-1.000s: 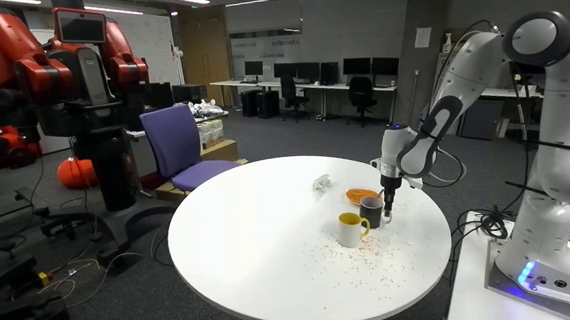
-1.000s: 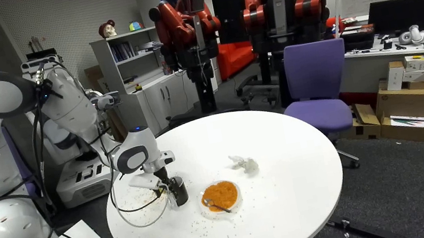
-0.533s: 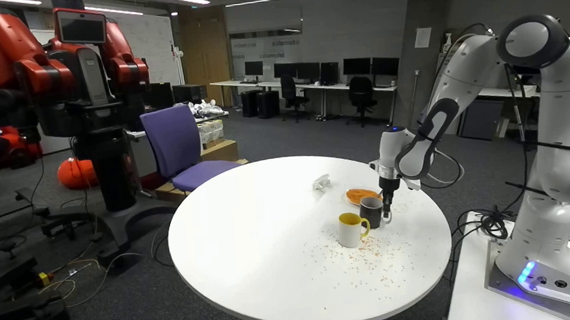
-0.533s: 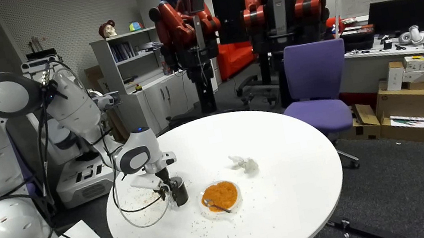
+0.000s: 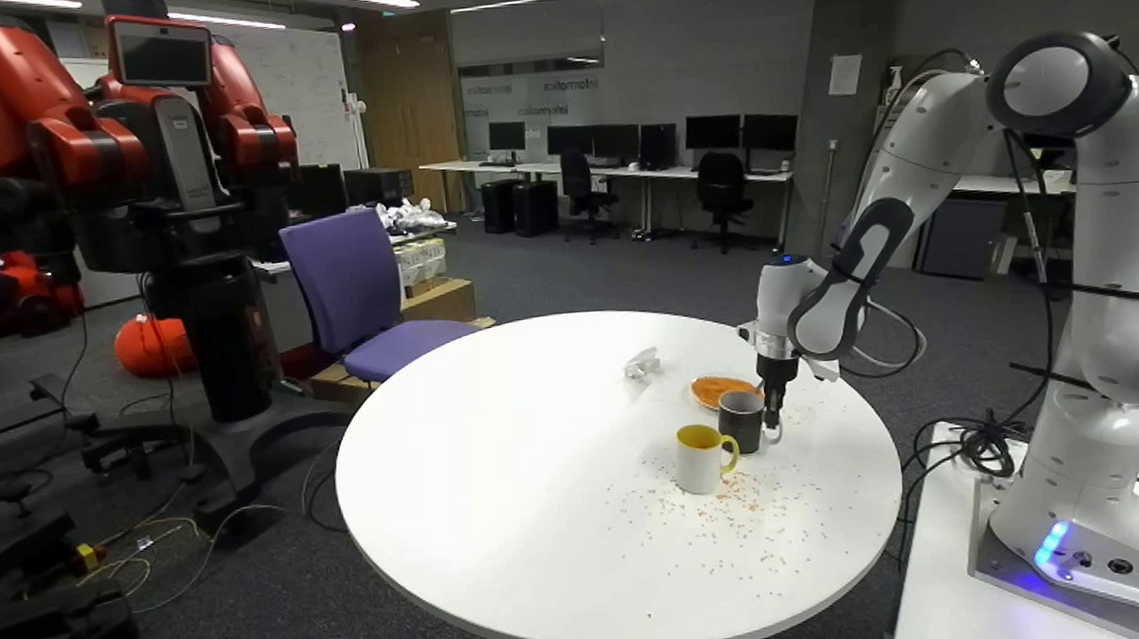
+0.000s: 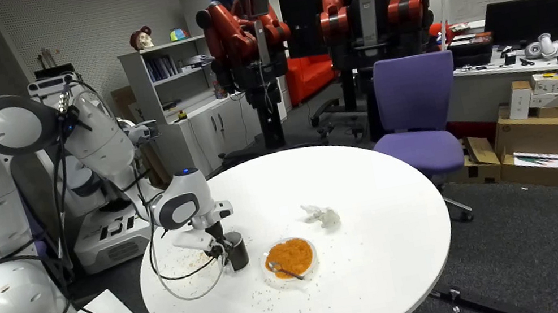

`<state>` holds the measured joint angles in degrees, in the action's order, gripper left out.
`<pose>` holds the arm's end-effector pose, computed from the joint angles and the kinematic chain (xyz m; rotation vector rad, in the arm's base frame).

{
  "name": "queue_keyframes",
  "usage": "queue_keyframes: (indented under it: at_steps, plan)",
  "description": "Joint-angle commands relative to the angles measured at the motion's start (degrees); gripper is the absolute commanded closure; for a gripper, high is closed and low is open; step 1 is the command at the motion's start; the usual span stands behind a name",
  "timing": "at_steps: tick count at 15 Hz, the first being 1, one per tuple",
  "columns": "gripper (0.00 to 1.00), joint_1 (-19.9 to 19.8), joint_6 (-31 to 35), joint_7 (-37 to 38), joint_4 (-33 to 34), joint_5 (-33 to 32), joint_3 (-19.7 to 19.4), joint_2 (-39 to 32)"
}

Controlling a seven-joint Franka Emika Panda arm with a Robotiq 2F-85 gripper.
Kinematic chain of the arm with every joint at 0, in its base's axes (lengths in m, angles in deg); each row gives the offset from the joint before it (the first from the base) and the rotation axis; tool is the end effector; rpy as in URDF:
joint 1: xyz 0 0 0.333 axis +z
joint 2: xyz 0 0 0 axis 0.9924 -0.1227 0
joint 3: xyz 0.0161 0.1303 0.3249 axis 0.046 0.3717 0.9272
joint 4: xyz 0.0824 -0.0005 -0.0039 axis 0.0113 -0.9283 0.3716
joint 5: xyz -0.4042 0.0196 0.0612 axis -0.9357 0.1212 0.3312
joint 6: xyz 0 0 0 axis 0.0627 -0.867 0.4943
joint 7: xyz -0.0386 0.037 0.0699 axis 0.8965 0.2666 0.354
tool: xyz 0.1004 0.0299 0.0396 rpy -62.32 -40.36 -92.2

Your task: Empty the content of the black mug onto the plate

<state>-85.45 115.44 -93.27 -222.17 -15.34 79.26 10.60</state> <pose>0.4414 -0.0420 0.1944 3.0620 0.4248 -0.0070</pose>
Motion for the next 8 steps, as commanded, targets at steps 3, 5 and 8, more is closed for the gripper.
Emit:
queue_keyframes:
  at_steps: [3, 5, 8]
  plan:
    - [0.97, -0.91, -1.20, 0.82, 0.10, -0.95, -0.13, 1.85]
    - [0.97, -1.05, -1.32, 0.86, 0.18, -1.02, -0.19, 2.06]
    - [0.63, -1.16, -1.65, 0.63, 0.11, -0.80, 0.01, 2.15]
